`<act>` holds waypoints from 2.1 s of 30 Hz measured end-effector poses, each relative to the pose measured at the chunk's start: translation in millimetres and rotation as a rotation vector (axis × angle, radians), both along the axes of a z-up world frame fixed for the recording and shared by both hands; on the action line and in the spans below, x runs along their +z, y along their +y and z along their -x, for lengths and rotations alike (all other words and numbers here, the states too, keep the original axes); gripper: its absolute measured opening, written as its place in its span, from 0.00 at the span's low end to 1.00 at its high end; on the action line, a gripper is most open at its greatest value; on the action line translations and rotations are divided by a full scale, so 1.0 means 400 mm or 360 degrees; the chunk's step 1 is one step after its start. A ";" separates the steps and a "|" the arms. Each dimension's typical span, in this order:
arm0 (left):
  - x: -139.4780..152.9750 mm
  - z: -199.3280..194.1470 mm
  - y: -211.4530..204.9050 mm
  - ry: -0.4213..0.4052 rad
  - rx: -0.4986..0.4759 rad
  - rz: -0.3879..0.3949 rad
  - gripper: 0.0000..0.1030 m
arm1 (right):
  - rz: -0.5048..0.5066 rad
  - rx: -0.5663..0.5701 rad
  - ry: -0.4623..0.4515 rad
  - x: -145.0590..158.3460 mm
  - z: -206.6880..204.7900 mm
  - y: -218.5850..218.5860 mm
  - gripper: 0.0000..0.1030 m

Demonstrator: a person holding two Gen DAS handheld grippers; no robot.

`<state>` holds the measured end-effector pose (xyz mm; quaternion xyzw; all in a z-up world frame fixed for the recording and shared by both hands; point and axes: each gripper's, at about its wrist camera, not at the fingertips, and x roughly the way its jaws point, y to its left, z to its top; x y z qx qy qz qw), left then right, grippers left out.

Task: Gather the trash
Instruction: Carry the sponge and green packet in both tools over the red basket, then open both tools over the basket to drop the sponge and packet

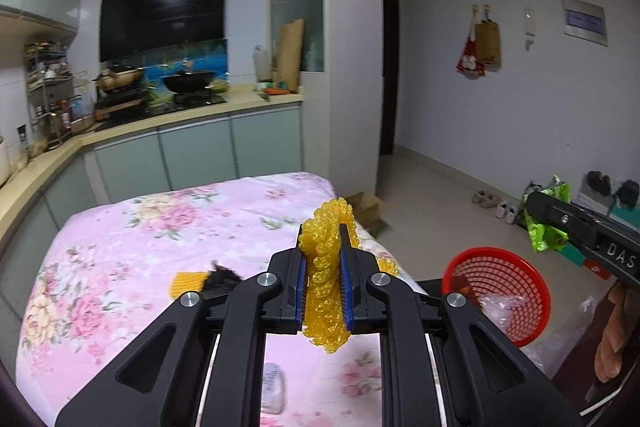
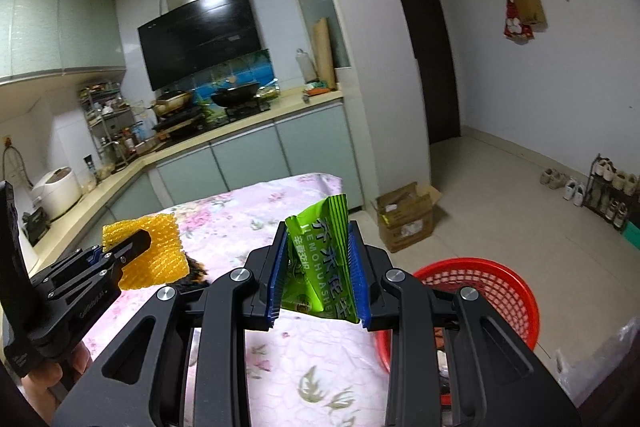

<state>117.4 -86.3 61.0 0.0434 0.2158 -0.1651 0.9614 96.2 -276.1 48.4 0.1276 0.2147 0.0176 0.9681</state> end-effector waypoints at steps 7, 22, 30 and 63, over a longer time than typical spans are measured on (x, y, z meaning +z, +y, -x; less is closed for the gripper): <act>-0.037 -0.011 -0.085 0.0065 -0.0156 -0.0017 0.12 | -0.0009 -0.0112 0.0057 -0.034 0.007 -0.057 0.27; -0.121 -0.049 -0.266 0.0237 -0.0432 -0.0045 0.12 | -0.0040 -0.0262 0.0173 -0.094 0.003 -0.164 0.27; -0.153 -0.073 -0.342 0.0344 -0.0540 -0.0040 0.12 | -0.0059 -0.0320 0.0218 -0.119 0.006 -0.214 0.27; -0.269 -0.172 -0.421 0.0586 -0.0468 -0.0138 0.69 | -0.0305 -0.0383 0.0549 -0.312 -0.100 -0.341 0.48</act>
